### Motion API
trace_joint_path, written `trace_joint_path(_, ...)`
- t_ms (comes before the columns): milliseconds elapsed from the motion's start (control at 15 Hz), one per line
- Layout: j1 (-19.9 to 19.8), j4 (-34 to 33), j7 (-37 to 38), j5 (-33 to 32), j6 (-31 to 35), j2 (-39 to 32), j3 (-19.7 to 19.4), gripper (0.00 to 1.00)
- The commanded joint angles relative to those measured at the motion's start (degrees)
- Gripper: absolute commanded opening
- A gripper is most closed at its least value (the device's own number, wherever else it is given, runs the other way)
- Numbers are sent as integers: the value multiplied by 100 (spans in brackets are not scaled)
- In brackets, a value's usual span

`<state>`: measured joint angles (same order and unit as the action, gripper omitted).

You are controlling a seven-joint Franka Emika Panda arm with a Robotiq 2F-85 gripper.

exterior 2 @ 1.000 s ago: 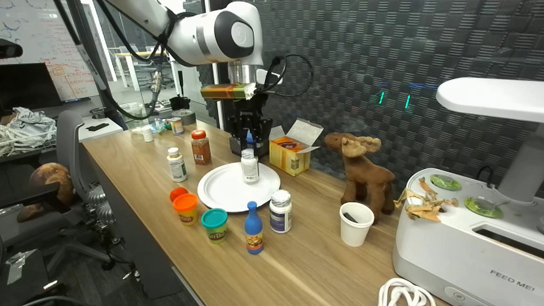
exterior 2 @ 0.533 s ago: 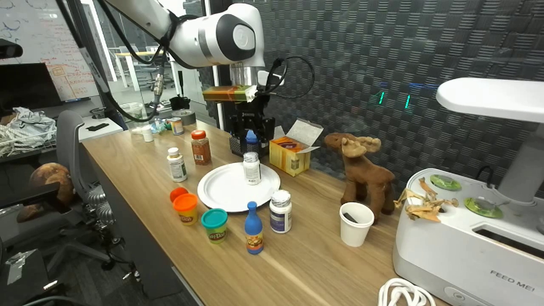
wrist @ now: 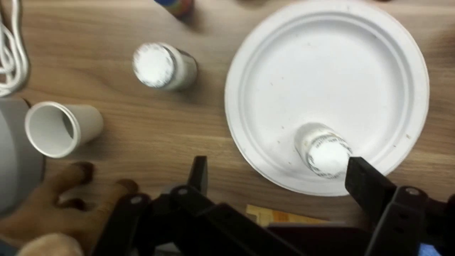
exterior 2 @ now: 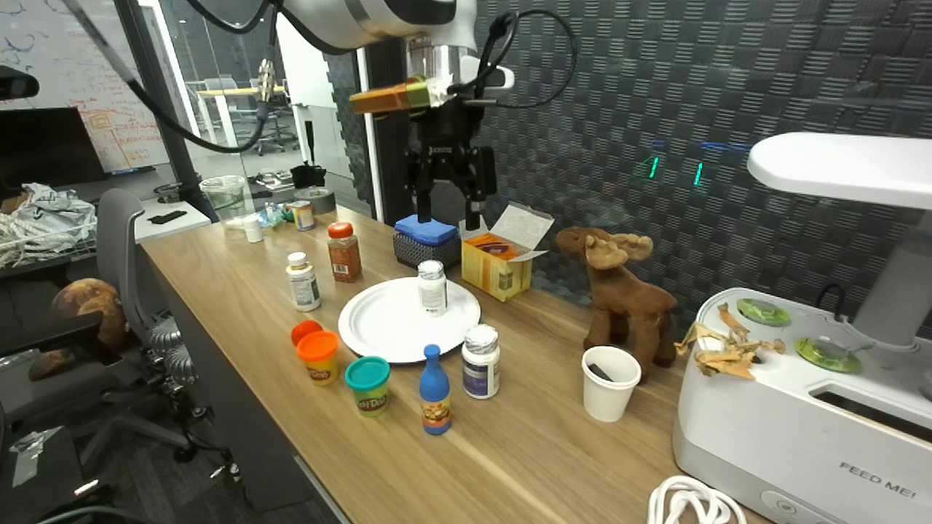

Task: Put all the objects surrounding the plate on the plate.

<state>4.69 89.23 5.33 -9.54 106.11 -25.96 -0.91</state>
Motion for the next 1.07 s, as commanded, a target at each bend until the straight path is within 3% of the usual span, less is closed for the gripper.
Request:
trace_joint_path(0, -334, 529, -32, 162, -438, 481, -128, 99)
trace_joint_path(400, -738, 1036, -130, 193, -173, 454, -220, 100)
trace_joint_path(1000, -917, 1192, -141, 666, 236, 216, -220, 100)
